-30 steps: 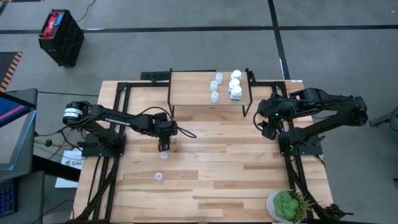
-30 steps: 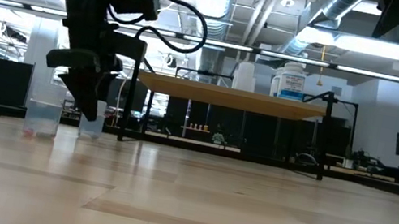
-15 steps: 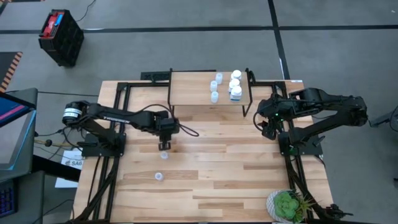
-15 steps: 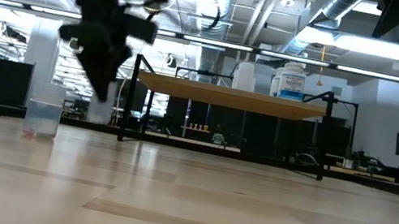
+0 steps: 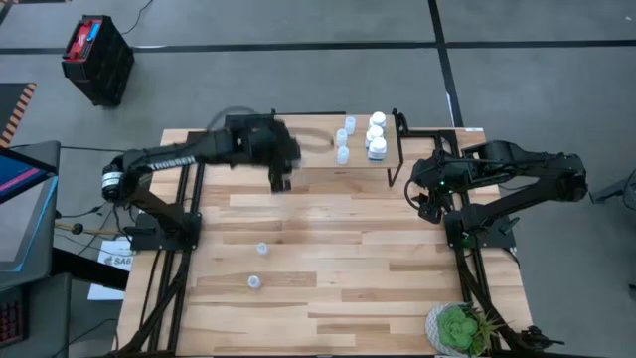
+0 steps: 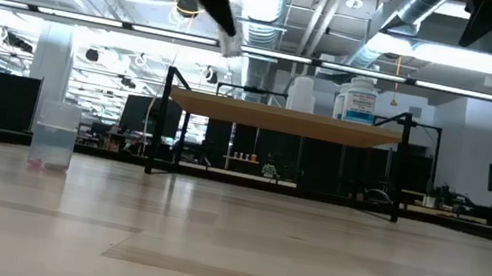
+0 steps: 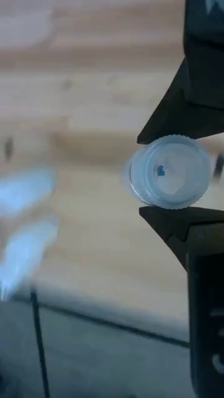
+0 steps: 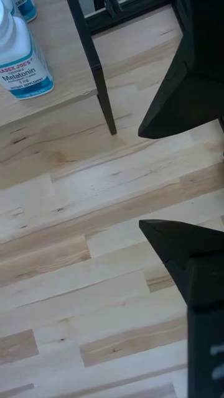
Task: Pick and place medicine bottles onto shelf by color
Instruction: Put the small transparent pill bottle on the shelf
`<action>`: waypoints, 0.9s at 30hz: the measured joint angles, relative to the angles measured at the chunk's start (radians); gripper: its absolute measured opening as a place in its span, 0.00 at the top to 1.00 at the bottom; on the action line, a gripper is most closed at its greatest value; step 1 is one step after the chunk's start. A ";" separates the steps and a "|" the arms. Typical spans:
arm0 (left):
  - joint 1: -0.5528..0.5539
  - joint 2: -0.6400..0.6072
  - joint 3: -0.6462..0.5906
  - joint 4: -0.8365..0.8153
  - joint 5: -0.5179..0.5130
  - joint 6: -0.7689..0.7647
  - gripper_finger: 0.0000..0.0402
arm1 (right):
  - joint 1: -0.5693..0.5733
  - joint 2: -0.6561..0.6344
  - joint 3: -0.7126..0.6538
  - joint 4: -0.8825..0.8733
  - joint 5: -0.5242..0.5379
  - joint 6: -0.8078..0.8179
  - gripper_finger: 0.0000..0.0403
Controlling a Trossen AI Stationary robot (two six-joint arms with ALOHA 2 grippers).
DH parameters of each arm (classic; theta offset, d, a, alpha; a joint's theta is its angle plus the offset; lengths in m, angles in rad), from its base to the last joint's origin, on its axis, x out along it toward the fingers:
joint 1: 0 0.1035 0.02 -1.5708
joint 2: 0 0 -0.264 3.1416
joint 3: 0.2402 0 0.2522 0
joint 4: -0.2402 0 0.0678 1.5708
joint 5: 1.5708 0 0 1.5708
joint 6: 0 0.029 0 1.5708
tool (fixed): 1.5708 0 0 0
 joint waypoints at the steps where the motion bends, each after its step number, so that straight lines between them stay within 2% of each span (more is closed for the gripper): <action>1: 0.034 0.004 0.028 0.002 0.008 0.010 0.72 | 0.000 0.000 0.000 0.000 0.000 -0.002 0.38; 6: 0.215 0.057 0.136 0.005 0.090 0.017 0.71 | 0.000 0.000 0.000 0.001 0.000 -0.026 0.38; 12: 0.366 0.228 0.295 -0.071 0.209 -0.036 0.72 | 0.000 0.002 0.000 0.000 0.000 -0.026 0.38; 20: 0.401 0.426 0.524 -0.294 0.225 -0.045 0.71 | 0.000 0.002 0.000 -0.004 0.000 -0.026 0.38; 24: 0.401 0.469 0.562 -0.352 0.228 -0.035 0.72 | 0.000 0.002 0.000 -0.005 0.000 -0.026 0.38; 27: 0.401 0.479 0.562 -0.355 0.229 -0.032 0.69 | 0.001 0.002 0.000 -0.005 0.000 -0.026 0.38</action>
